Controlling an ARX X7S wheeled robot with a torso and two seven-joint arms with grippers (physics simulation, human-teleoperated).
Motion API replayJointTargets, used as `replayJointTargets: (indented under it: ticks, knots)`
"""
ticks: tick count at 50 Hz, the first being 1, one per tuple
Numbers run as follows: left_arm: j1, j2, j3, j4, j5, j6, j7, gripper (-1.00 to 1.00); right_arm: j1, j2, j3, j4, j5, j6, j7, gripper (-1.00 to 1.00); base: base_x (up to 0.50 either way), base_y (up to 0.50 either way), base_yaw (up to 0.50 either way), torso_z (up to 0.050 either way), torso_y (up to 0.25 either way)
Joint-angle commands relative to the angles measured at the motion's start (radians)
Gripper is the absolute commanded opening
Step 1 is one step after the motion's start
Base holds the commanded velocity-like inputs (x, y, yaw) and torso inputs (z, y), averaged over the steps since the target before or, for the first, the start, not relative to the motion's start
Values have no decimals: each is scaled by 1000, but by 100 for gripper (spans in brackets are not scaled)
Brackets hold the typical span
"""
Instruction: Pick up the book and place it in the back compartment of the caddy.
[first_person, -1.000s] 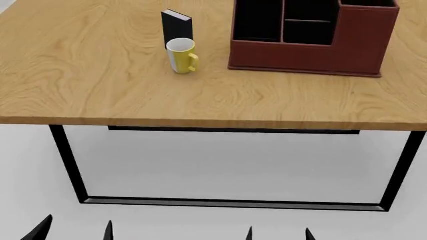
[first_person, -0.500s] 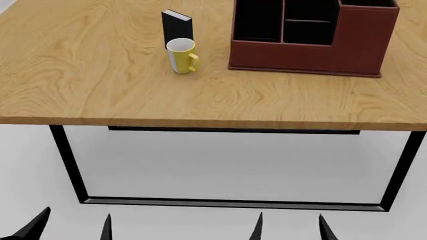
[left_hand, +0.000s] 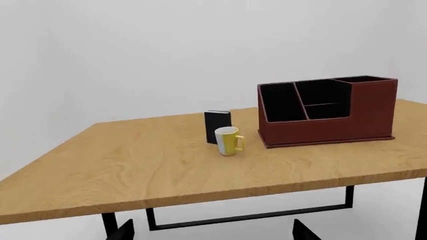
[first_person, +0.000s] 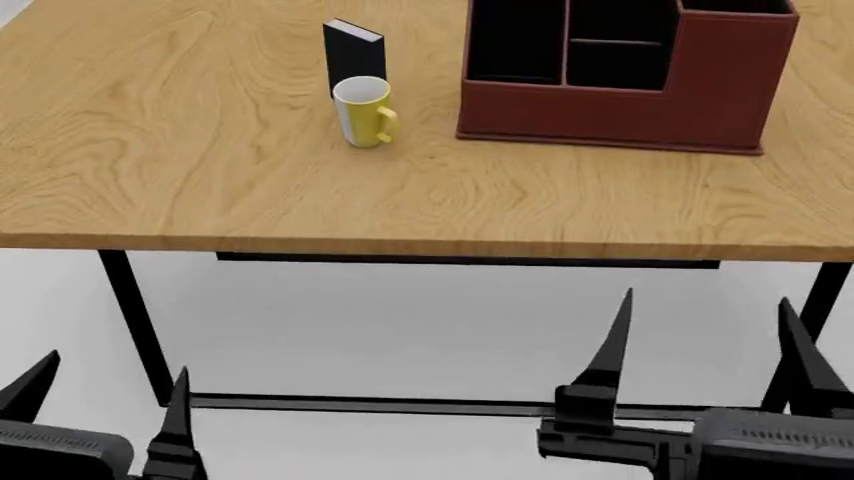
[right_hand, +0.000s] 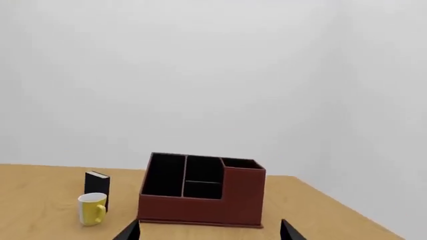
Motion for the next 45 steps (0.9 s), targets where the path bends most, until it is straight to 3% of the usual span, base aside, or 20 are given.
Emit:
replayJointTargets:
  ticks: [1, 31, 45]
  knots:
    - [-56, -24, -30, 73, -40, -103, -2, 100, 82, 65, 80, -175, 39, 167, 20, 100, 0, 0, 0, 0, 0]
    - [-245, -80, -30, 168, -79, -299, 0, 100, 578, 281, 303, -491, 272, 774, 31, 100, 0, 0, 0, 0, 0]
    - [-248, -83, -26, 179, -87, -301, -4, 100, 650, 478, 359, -492, 675, 781, 316, 100, 0, 0, 0, 0, 0]
